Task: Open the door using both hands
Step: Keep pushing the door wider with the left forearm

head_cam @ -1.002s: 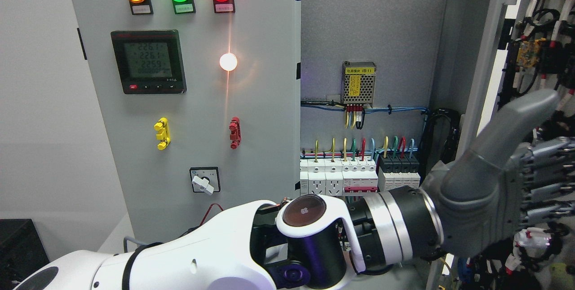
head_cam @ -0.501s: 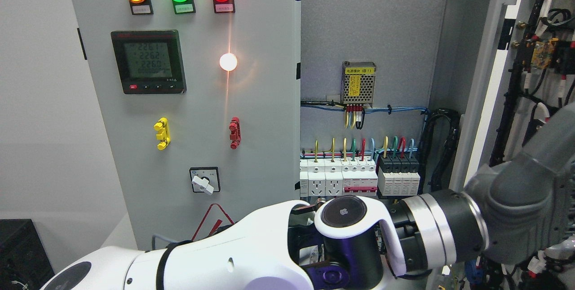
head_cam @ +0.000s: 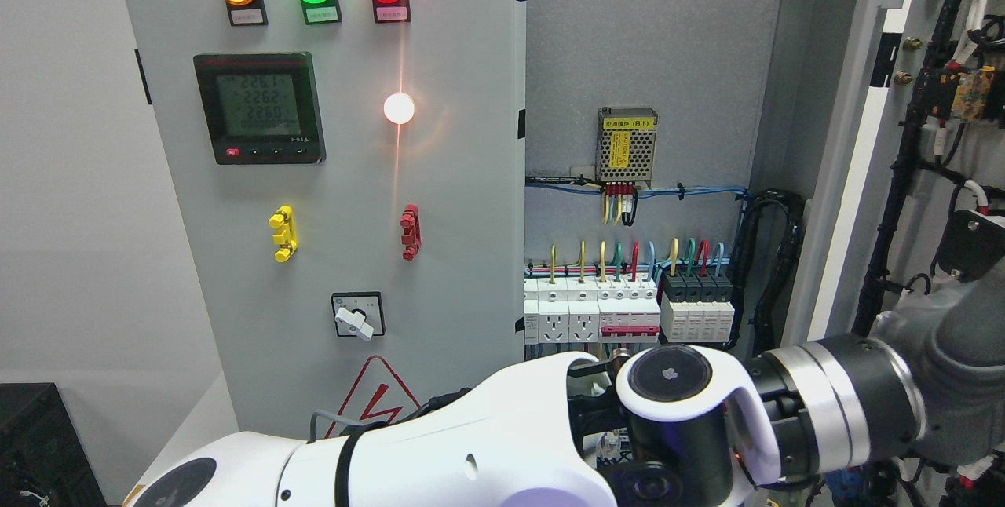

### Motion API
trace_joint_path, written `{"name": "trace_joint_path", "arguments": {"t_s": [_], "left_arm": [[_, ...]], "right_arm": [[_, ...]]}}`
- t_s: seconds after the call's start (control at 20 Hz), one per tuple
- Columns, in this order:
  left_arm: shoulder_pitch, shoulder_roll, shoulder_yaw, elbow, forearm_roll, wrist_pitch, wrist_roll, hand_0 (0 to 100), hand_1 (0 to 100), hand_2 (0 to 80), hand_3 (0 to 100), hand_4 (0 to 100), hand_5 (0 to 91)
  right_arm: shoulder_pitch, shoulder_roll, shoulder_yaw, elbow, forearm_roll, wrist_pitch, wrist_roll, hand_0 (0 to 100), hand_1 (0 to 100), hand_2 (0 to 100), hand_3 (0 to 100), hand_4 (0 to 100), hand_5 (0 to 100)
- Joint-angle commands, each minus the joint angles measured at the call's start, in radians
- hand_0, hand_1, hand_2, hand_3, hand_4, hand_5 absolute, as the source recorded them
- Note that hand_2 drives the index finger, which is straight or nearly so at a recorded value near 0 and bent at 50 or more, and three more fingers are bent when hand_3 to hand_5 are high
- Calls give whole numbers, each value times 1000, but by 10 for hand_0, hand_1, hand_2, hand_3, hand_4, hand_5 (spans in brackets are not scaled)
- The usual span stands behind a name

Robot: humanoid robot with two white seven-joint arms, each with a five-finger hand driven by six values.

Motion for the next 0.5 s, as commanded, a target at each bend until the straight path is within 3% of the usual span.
{"name": "trace_joint_path", "arguments": {"t_s": [0.0,0.45], "left_arm": [[-8,-92,-6,108,-29,5,0,0,0,0,0,0,0],[-34,-98,-6,111,-28,5,0,0,0,0,0,0,0]], "right_arm": [[0,0,0,0,-23,0,2,191,0,0,0,0,0],[0,0,0,0,-23,0,2,191,0,0,0,0,0]]}}
